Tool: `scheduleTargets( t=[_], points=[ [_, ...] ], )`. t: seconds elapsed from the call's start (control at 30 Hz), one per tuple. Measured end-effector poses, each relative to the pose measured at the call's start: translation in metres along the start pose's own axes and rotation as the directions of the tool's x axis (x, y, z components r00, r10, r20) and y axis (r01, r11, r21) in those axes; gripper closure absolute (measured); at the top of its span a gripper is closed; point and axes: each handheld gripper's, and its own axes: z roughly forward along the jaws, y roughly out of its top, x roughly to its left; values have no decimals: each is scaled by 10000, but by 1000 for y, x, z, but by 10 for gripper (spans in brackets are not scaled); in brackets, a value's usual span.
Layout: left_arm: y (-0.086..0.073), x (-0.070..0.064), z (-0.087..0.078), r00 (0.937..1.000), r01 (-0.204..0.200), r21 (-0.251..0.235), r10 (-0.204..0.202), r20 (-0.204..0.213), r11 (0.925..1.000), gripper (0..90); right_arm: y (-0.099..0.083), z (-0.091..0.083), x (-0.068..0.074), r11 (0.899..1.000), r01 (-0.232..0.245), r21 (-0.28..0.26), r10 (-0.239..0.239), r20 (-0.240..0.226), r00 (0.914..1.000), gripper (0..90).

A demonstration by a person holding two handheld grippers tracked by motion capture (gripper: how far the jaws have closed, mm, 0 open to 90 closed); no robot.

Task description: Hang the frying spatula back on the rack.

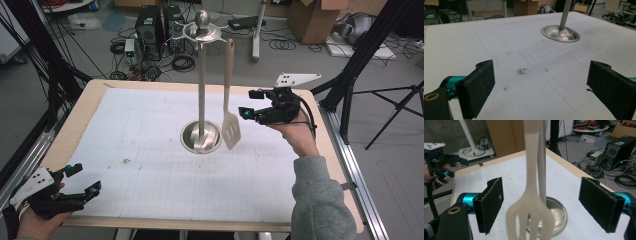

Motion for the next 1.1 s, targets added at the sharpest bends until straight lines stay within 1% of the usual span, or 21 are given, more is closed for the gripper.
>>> scheduleTargets(
  t=[0.1,0.17,0.27,0.33,0.4,0.6,0.7,0.77,0.87,1.03,1.1],
  points=[
    [1,0,1,10000,-22,-67,22,37,10000,84,1,-1,5,9999,140,34,-140,16,9999,175],
    [2,0,1,10000,-37,-54,37,63,10000,84,2,-3,9,9999,154,-13,-154,63,9999,162],
    [3,-1,3,9999,-56,-116,57,119,9999,84,1,-6,13,9998,153,-127,-151,144,9998,150],
    [4,-1,5,9999,-86,-129,88,143,9999,84,-2,-10,16,9992,168,-350,-162,169,9997,149],
    [5,-1,7,9997,-107,-166,110,196,9998,84,-7,-12,18,9991,111,-412,-104,176,9998,147],
    [9,1,18,9993,107,-515,-88,364,9986,84,-28,-19,21,9987,-223,-449,237,304,9993,135],
    [11,1,22,9991,86,-560,-62,430,9984,83,-37,-22,23,9984,-346,-445,371,567,9977,122],
    [12,0,26,9987,87,-552,-59,510,9984,83,-42,-25,25,9984,-351,-449,379,639,9972,122],
    [13,-1,31,9981,-21,-534,54,612,9986,83,-50,-29,29,9971,-399,-655,448,762,9961,122],
    [16,-2,35,9970,-45,-707,99,762,9975,83,-61,-38,35,9956,-425,-836,506,976,9939,122],
    [18,-2,37,9966,5,-840,65,823,9965,84,-64,-42,36,9950,-415,-903,507,1018,9935,122]
  ],
)
